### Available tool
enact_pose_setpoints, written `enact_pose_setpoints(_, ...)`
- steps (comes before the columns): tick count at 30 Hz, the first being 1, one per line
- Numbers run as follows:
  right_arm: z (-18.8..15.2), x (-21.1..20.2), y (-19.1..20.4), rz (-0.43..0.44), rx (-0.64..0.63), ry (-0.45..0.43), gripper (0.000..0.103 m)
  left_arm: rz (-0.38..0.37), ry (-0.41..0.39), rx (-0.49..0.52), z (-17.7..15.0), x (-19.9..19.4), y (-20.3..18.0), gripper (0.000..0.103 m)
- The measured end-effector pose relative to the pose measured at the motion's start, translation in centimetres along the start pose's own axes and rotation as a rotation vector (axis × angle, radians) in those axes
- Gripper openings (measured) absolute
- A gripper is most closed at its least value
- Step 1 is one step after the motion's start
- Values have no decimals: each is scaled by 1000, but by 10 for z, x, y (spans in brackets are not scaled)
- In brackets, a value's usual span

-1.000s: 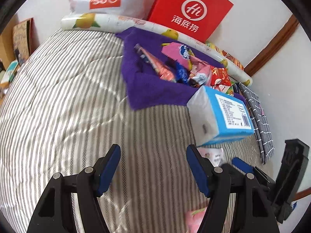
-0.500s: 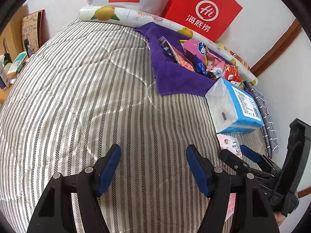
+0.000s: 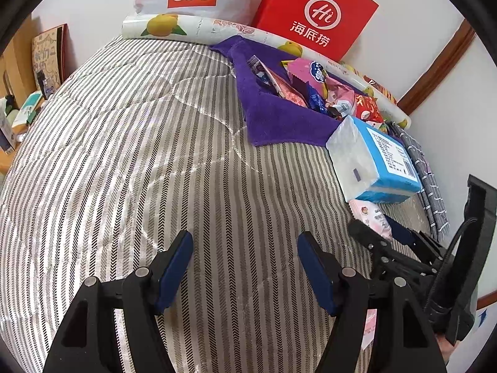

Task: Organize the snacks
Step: 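Move both tools back and close the right tool on the white-pink wowo packet, then close the left tool on the pink packet while the right tool lifts the wowo packet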

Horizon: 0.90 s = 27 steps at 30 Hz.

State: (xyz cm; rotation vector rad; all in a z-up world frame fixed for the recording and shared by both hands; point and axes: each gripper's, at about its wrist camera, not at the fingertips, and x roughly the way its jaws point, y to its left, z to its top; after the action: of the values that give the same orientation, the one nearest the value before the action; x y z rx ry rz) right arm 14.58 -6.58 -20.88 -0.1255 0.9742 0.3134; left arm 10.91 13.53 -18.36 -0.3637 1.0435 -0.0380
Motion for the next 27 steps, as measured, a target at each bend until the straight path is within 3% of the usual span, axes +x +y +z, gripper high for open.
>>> enact_pose_setpoints(9, -5, -14, -10, 64, 14, -24, 53, -11, 8, 54, -5, 0, -12, 68)
enact_pose_setpoints(20, -11, -64, -38, 22, 10, -129, 53, -166, 51, 111, -14, 9, -46, 68)
enact_pose_setpoints(27, -23, -87, -78, -16, 75, -171, 53, -233, 102, 231, -32, 15, -92, 68)
